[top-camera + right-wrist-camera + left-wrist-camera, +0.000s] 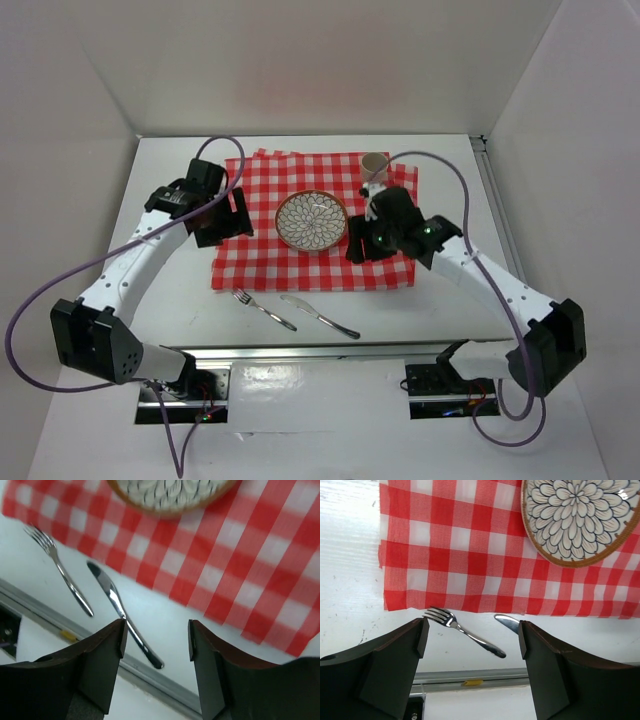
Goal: Set the dinner table for one person
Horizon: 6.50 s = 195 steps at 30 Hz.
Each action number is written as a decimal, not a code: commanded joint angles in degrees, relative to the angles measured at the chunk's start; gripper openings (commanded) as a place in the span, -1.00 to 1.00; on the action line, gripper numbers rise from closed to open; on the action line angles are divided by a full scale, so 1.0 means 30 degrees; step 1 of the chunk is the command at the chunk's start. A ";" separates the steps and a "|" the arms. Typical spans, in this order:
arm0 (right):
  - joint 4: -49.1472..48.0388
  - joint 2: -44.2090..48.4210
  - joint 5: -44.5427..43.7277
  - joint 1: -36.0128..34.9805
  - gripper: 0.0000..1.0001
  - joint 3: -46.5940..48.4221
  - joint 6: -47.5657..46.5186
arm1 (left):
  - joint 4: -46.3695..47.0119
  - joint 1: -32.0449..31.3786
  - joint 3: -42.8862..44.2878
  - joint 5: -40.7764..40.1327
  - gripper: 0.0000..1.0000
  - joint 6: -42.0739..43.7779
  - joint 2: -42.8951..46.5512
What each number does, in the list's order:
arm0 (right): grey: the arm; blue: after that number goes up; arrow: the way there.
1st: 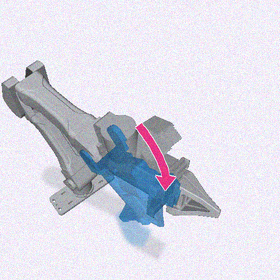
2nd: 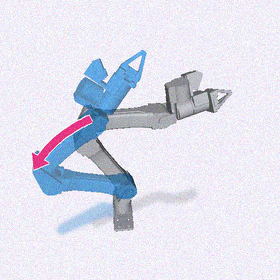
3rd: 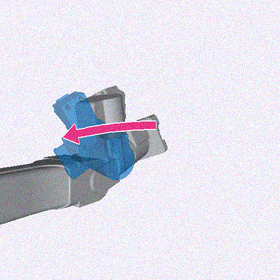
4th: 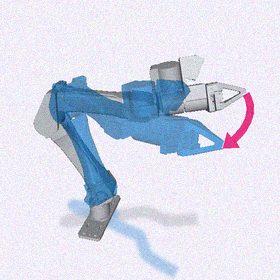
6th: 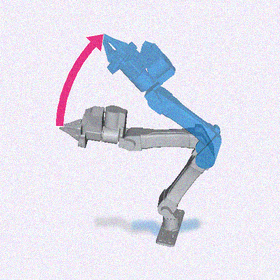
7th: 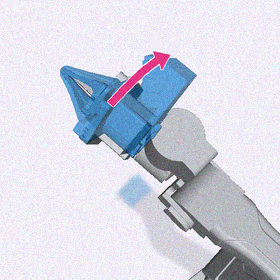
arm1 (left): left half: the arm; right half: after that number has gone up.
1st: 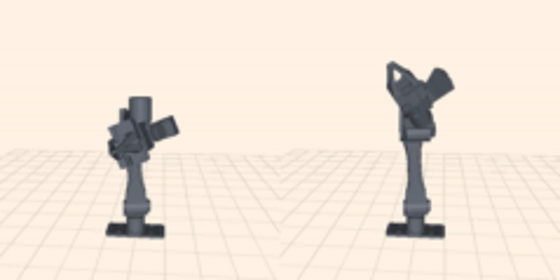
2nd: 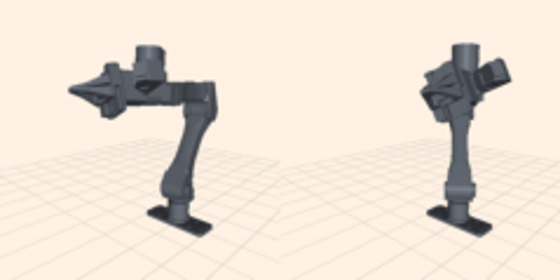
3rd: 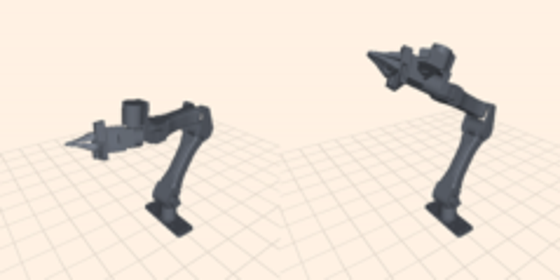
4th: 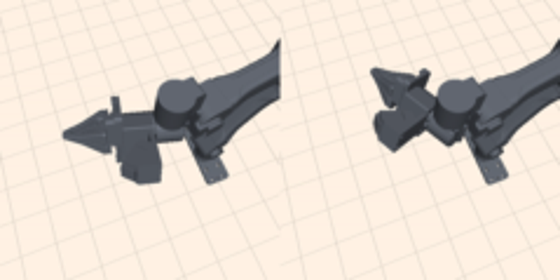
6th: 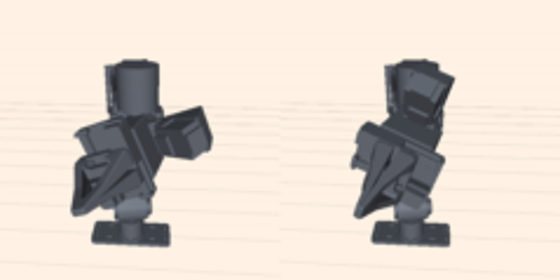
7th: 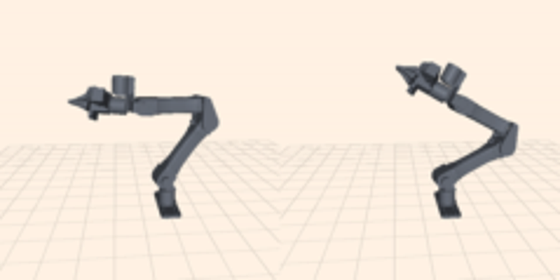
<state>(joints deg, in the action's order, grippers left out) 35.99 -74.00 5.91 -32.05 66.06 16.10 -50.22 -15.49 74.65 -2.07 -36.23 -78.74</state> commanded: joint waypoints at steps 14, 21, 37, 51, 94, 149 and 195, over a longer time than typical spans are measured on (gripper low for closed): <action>-0.1651 -0.4154 -0.3668 -0.9556 0.33 -0.3683 0.3249 | -0.0195 0.0474 -0.0187 -0.2009 0.81 -0.2486 0.1842; -0.2884 -0.6385 -0.3670 -0.9736 0.33 -0.3476 0.1724 | -0.0195 0.0650 -0.0187 -0.1421 0.81 -0.2280 0.1229; -0.5082 -0.7913 -0.2410 -0.9910 -0.27 -0.4824 0.0611 | 0.0157 0.0650 -0.0011 -0.1245 0.78 -0.1928 0.0524; -0.4818 -0.5835 -0.3172 -1.0087 -0.81 -0.4824 -0.1291 | 0.0333 0.0650 -0.0187 -0.1245 0.78 -0.1928 0.0524; -0.1156 -0.3870 -0.1651 0.1628 -1.00 0.0362 0.2130 | 0.2061 -0.2921 -0.5517 0.0190 0.69 -0.6610 0.1227; -0.0629 -0.1938 -0.3406 0.3888 0.07 -0.0078 0.1812 | 0.3877 -0.7289 -0.9679 -0.0598 0.18 -1.6635 -0.3373; 0.1041 -0.1584 -0.3406 0.4591 0.07 0.0508 0.1285 | -0.1753 -0.2340 0.7403 -0.4999 -1.00 0.2613 -1.2806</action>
<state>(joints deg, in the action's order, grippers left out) 38.26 -80.95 -3.55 -18.96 65.67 20.69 -57.49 -23.20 95.61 -20.86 -31.46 -115.94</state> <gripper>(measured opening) 0.533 0.249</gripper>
